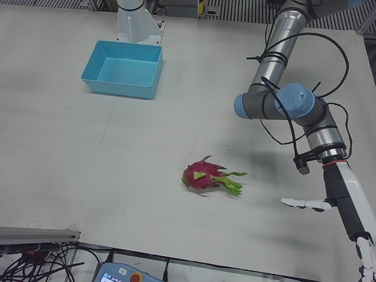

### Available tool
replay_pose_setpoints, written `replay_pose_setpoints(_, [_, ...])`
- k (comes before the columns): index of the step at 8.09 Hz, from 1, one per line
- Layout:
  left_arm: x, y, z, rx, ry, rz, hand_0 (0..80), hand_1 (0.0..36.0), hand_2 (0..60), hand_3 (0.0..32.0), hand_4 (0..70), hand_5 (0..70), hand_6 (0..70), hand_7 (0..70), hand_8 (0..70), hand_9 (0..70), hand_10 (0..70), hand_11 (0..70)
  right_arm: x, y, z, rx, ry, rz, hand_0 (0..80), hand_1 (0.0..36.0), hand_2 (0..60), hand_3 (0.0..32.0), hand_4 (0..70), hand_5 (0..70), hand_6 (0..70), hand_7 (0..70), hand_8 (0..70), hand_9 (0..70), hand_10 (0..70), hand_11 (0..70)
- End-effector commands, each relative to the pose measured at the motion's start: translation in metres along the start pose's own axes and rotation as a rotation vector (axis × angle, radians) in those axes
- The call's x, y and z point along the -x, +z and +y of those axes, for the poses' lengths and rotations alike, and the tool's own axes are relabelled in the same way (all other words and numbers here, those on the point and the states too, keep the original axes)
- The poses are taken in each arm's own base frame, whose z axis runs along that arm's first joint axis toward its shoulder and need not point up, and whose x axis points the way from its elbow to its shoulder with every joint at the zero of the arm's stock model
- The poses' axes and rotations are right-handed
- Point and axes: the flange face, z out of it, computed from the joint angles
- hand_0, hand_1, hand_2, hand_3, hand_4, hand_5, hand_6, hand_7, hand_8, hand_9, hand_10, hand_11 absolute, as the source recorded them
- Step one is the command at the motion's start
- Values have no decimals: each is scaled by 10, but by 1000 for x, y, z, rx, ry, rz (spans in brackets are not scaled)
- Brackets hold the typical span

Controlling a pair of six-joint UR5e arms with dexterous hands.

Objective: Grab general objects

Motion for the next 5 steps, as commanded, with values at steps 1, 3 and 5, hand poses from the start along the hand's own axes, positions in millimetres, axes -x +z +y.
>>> replay_pose_setpoints(1, [0, 0, 0, 3, -1, 2, 692, 315, 78, 12, 6, 114, 0, 41, 0, 0, 16, 59, 0, 0, 0, 0, -1, 0, 0, 0, 0, 0, 0, 0, 0, 0, 0, 0, 0, 0])
replay_pose_setpoints(3, [0, 1, 1, 6, -4, 3, 685, 313, 77, 20, 4, 43, 0, 42, 0, 0, 19, 64, 0, 0, 0, 0, 1, 0, 0, 0, 0, 0, 0, 0, 0, 0, 0, 0, 0, 0])
replay_pose_setpoints(5, [0, 1, 2, 10, -4, 5, 659, 307, 76, 28, 12, 0, 0, 50, 0, 0, 19, 63, 0, 0, 0, 0, -1, 0, 0, 0, 0, 0, 0, 0, 0, 0, 0, 0, 0, 0])
